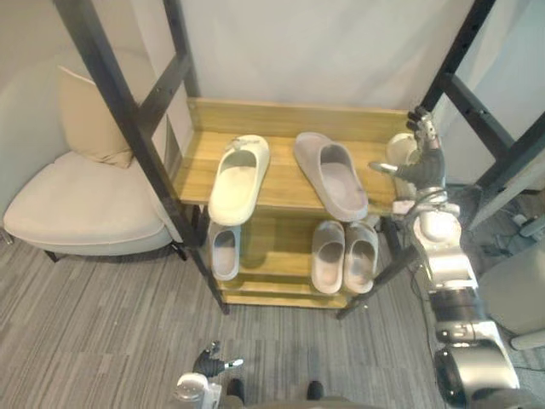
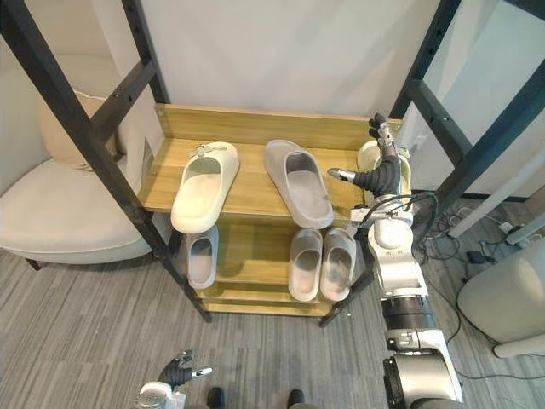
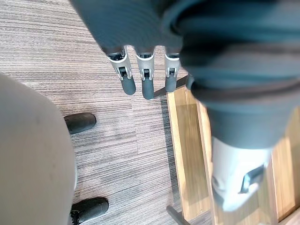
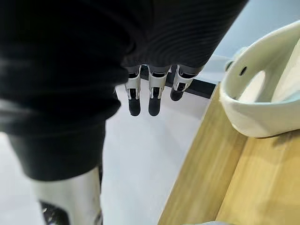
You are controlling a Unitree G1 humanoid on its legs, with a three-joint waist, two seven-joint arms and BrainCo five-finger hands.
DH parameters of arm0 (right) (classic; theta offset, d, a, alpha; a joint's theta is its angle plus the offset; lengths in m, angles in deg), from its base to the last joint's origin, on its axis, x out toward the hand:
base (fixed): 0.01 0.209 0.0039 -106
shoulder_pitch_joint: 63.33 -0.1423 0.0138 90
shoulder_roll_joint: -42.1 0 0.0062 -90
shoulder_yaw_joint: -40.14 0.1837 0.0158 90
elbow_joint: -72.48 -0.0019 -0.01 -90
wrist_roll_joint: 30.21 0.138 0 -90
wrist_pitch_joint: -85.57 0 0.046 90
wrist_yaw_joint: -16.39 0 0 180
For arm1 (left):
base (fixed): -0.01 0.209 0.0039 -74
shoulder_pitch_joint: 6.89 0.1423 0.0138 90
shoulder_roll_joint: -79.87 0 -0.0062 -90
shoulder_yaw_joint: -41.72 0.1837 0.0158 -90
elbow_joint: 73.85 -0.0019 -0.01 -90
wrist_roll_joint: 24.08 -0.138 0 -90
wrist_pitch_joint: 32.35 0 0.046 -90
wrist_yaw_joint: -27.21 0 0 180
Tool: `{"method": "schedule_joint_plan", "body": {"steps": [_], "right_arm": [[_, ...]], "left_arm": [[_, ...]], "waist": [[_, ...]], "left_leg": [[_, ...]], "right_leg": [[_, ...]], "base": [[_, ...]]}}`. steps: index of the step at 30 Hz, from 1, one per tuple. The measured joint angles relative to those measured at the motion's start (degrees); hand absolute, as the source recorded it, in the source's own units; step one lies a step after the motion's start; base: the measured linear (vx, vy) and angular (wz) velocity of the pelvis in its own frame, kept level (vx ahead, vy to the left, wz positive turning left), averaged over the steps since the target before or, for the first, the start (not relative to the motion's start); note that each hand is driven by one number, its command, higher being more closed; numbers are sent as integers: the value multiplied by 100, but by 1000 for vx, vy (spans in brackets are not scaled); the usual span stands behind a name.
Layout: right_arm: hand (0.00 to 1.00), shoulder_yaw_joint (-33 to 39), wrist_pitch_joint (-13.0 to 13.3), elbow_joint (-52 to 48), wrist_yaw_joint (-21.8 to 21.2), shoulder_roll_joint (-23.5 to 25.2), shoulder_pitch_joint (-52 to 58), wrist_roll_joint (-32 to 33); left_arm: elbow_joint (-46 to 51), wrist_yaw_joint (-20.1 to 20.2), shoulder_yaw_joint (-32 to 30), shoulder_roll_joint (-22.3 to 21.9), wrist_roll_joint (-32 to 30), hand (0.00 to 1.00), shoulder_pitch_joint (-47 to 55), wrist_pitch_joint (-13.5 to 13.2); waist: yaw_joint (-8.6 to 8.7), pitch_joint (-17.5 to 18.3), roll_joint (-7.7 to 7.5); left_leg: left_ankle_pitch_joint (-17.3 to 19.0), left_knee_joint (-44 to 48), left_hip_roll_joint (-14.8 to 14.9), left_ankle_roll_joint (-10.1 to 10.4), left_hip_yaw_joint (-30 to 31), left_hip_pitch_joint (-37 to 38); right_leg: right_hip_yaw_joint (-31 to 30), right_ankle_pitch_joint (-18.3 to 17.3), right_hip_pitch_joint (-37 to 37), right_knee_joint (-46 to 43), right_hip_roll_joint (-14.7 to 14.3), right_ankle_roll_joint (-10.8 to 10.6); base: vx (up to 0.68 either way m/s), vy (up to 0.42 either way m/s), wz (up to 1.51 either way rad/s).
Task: Organize the slippers on the shoe rack
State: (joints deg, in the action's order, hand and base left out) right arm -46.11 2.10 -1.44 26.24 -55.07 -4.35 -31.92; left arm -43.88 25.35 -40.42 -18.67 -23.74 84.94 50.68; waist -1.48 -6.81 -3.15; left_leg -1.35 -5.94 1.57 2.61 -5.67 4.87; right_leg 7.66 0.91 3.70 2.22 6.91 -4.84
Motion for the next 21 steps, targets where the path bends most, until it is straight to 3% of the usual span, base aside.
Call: {"method": "schedule_joint_plan", "body": {"steps": [4, 12, 21], "right_arm": [[0, 0, -92, 378, 3, -57, -285, -59], [0, -226, -267, 1019, -43, -78, -708, -284], [0, -470, -328, 1758, -221, -55, -1407, -473]], "left_arm": [[97, 10, -1, 29, 100, 0, -1, -1], [99, 10, 0, 41, 212, 0, -17, -1], [206, 8, 0, 75, 345, 0, -109, -8]], "waist": [[-86, -79, -58], [-97, -107, -55], [-219, -393, -81]], "left_leg": [[1, -5, -2, 1, 20, -8], [-1, -32, -6, 0, 17, -77], [-2, -35, -11, 1, 31, -88]], "right_leg": [[16, -1, -1, -1, 0, 2], [6, -3, -77, -10, 3, 7], [32, 3, -74, 1, 3, 15]], "base": [[-3, -1, 1], [-3, -1, 1], [0, 0, 0]]}}
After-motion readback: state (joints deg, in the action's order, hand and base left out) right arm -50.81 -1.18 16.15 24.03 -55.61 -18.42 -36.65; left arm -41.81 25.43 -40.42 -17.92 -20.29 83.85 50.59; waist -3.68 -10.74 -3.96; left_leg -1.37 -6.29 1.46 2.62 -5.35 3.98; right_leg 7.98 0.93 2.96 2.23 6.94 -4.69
